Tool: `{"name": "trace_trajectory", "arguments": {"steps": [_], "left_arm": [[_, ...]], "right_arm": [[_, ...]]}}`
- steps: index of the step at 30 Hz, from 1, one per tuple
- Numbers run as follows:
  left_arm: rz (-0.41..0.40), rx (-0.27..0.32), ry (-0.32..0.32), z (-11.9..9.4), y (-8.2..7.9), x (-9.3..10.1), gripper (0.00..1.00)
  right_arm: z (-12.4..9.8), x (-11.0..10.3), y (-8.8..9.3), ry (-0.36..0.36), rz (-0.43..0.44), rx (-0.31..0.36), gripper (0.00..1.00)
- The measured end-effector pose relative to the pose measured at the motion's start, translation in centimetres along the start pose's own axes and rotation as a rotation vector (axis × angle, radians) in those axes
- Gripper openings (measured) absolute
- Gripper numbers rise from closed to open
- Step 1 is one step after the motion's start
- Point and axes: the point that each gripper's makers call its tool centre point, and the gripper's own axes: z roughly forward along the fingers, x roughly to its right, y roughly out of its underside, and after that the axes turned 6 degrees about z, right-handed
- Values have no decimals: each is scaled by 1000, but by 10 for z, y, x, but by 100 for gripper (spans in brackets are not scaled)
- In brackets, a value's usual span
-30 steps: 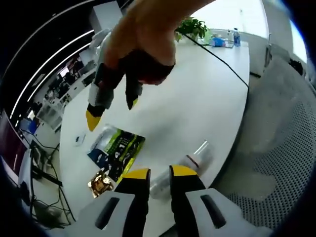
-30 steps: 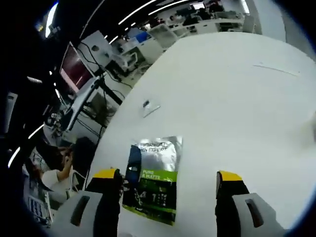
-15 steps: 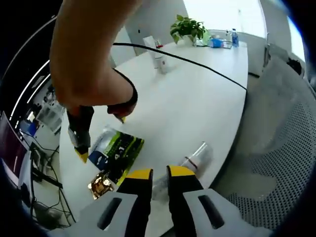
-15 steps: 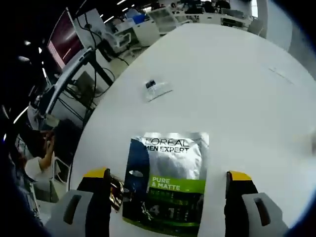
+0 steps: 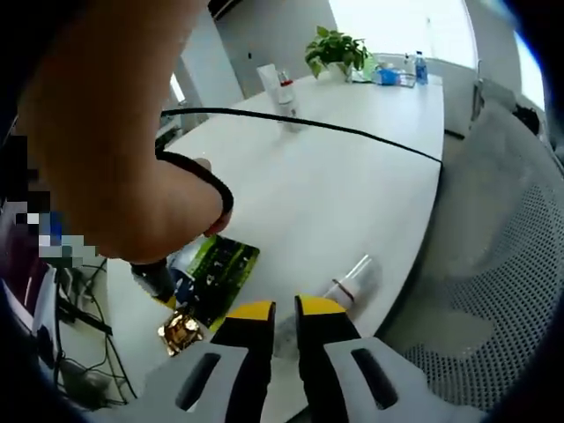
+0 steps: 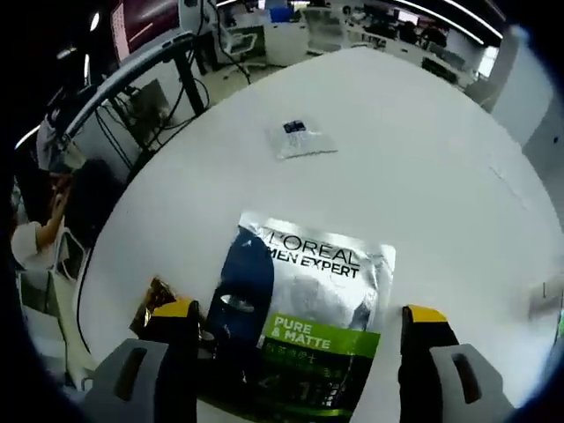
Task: Arrange the skincare products in the storage area until every visible bottle or jar stands upright without overlapping.
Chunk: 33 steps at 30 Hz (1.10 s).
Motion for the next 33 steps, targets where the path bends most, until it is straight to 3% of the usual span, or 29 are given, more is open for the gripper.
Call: {"name": "trace_trajectory", "arguments": {"steps": [2, 5, 9, 14, 19, 24, 27, 33], "left_arm": [[0, -3, 2, 0, 1, 0, 5], [2, -6, 4, 1, 1, 1, 5], [2, -10, 3, 1, 2, 1, 5], [6, -16, 4, 1, 2, 1, 4], [6, -18, -1, 0, 3, 0, 3], [2, -20, -8, 0, 4, -2, 2], [0, -22, -9, -1, 5, -2, 1], [-3, -21, -13, -1, 5, -3, 1]], "right_arm": [[0, 1, -1, -3, -7, 0, 93], [-3, 2, -4, -22, -41, 15, 81], [-4, 3, -3, -48, -98, 14, 76], [-5, -7, -5, -131, -269, 35, 67], [-5, -4, -5, -143, -280, 55, 65], [-7, -3, -4, -165, -316, 69, 55], [-11, 0, -2, -182, -343, 71, 30], [-12, 8, -5, -207, -395, 90, 19]]}}
